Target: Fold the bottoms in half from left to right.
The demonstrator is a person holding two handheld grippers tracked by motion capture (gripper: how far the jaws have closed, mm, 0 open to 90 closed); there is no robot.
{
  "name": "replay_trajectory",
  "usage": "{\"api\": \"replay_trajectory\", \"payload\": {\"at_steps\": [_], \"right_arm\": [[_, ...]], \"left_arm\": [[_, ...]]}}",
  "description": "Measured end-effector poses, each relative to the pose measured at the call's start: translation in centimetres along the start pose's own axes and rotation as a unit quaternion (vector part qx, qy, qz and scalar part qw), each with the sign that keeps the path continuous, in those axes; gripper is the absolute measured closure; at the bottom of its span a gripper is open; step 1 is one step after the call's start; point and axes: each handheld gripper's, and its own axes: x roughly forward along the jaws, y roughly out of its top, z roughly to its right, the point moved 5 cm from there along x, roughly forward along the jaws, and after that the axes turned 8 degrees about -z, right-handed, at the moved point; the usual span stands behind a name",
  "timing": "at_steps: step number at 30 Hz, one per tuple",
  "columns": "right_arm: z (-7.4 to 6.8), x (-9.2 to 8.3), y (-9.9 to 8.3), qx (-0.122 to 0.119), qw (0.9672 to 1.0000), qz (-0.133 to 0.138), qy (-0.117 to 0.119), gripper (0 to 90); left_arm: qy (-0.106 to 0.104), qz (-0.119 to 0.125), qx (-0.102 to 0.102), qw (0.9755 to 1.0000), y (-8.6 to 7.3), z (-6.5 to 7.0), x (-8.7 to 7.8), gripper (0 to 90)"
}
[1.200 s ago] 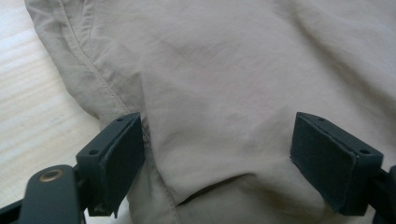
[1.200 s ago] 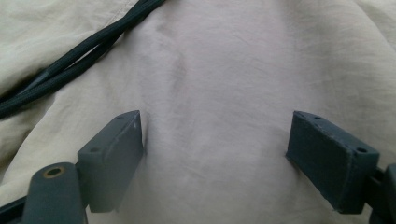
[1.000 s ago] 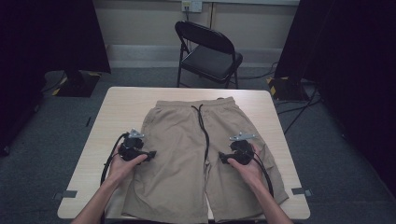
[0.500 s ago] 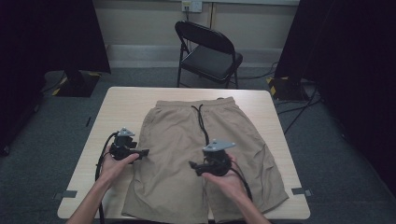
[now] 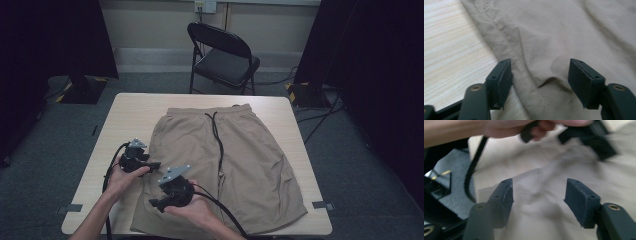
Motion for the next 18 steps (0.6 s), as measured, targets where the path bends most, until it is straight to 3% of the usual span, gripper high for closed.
{"api": "replay_trajectory", "payload": {"at_steps": [1,4,7,11,18], "right_arm": [[-0.7,0.9,0.1,-0.006,0.9999,-0.009,0.012,42.1],[-1.5,2.2,-0.1,-0.020,0.9995,-0.024,0.011,44.0],[-1.9,3.1,0.0,-0.029,0.9992,-0.023,0.014,44.3],[-2.2,4.0,0.3,-0.033,0.9990,-0.025,0.016,43.8],[-2.2,5.6,0.3,-0.014,0.9994,-0.032,0.009,32.9]], "left_arm": [[0.000,-0.005,0.002,1.0000,-0.1,0.1,-0.1,37.2],[0.000,-0.006,0.006,1.0000,-0.1,0.2,-0.1,37.4],[-0.007,-0.001,-0.001,1.0000,-0.2,0.2,-0.1,37.4],[-0.008,-0.001,0.004,1.0000,-0.1,0.1,-0.1,37.1],[-0.012,-0.001,0.004,0.9999,-0.2,0.1,-0.1,35.9]]}}
